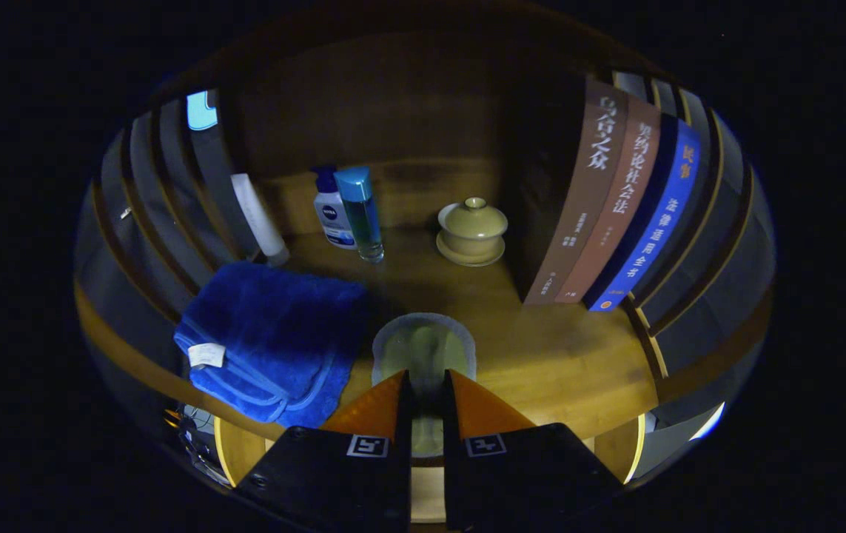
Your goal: Pull open the drawer, take out the items inside it, and place them on the countertop above the cabinet.
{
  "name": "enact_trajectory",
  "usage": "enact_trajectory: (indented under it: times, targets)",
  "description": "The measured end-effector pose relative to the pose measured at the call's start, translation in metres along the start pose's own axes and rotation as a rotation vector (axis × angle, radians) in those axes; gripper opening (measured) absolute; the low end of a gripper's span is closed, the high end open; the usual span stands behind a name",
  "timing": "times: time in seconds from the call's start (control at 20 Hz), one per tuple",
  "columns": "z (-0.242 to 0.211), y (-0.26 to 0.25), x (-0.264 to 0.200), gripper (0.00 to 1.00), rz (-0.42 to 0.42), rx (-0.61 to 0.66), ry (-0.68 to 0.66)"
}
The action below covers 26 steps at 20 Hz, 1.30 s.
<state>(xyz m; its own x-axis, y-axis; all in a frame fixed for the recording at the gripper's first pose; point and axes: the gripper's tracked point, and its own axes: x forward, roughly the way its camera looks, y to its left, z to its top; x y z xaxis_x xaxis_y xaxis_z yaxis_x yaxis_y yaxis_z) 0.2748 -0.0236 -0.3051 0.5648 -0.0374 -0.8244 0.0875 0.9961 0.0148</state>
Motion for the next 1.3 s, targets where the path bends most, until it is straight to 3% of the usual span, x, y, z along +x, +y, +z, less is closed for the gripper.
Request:
enact_trajectory:
  times: [0.1,0.25,0.35,0.4,0.6,0.85,1.3]
  targets:
    - [0.006,-0.003,0.007,0.23,-0.010,-0.007,-0.009]
    - [0.012,-0.001,0.013,0.31,-0.003,0.021,-0.019]
    - [0.011,-0.001,0.015,0.47,0.008,0.034,-0.013]
    - [0.011,0.001,0.014,0.50,0.020,0.040,-0.014]
    - [0.014,0.001,-0.005,1.00,0.039,0.047,-0.081]
    - [-0.010,0.008,-0.062,1.00,0.069,0.056,-0.226]
    - [-0.114,0.021,-0.211,0.99,0.099,0.006,-0.598]
